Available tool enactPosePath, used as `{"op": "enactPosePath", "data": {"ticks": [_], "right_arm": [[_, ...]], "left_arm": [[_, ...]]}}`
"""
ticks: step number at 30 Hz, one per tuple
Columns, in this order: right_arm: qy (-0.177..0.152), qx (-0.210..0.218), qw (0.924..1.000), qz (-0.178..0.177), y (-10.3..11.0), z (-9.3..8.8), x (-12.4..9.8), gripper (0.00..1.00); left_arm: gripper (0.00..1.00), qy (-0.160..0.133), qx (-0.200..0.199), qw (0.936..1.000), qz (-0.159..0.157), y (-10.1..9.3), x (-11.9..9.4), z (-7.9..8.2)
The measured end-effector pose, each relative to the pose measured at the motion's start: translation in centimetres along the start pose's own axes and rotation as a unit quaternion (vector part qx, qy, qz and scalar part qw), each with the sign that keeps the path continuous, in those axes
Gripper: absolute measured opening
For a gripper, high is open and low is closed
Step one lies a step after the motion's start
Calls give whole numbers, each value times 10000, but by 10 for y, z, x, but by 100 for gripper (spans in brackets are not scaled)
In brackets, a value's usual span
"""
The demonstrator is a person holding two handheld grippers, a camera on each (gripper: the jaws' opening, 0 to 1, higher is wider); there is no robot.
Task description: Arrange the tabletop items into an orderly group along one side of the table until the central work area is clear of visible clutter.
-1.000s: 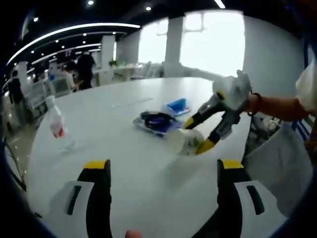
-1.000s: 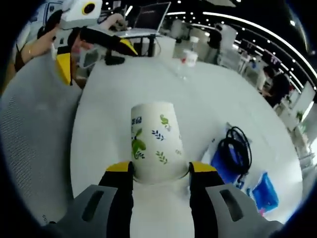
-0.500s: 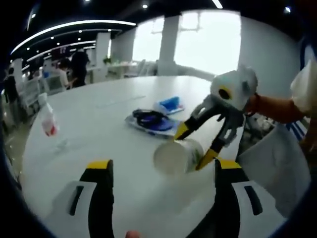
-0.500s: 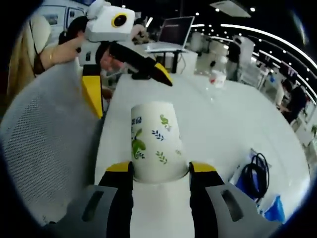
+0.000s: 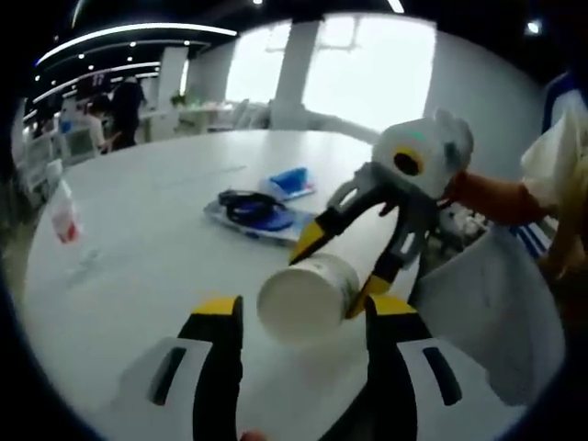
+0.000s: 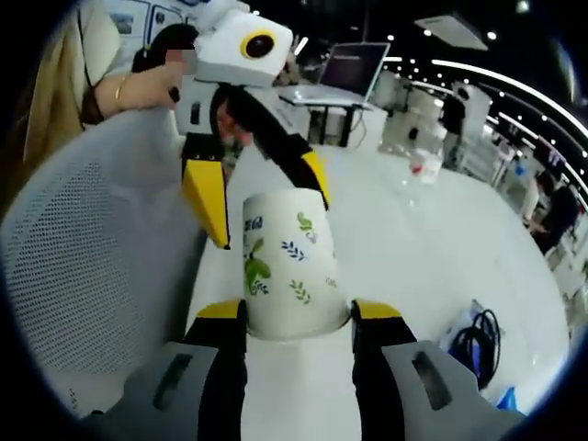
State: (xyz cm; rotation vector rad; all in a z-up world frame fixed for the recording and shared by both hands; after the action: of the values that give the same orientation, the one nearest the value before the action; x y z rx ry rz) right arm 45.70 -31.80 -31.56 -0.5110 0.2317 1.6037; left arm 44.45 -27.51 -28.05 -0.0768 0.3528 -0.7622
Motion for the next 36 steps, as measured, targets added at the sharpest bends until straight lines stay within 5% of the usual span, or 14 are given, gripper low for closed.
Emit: {"op": "enactPosePath", "data": {"ticks": [6,13,23,28,33,36], "right_arm": [[28,-43,10000,41,3,0,0,45],[40,-4,10000,21,3,0,0,45],[-263,428,9980,-385,-10,9,1,44],[-272,826,9946,-566,-16,4,-1,55],[-621,1853,9788,-620,-14,2,-8,56],[-958,2113,9705,-660,-17,7,-11,55]], "left_arm": [[37,73,-50,10000,-17,-1,-1,-4],[37,42,-115,9999,24,0,-2,-3],[34,-425,-643,9964,351,14,-7,9],[34,-562,-606,9957,414,15,-7,15],[34,-852,-579,9933,523,20,-9,26],[34,-944,-592,9920,592,22,-11,30]]}}
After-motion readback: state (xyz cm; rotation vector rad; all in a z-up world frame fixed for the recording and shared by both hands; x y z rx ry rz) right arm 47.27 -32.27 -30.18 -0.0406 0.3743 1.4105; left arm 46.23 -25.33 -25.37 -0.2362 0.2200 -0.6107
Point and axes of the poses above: the point that each gripper's makers call its tool centre point, and the gripper's own axes: x roughly forward along the fingers, y roughly to its left, z roughly out of its top, the point moved 1 cm from there along -x, roughly backward along the fingers, and after that the axes turned 13 degrees about -y, right-handed, at the moved point
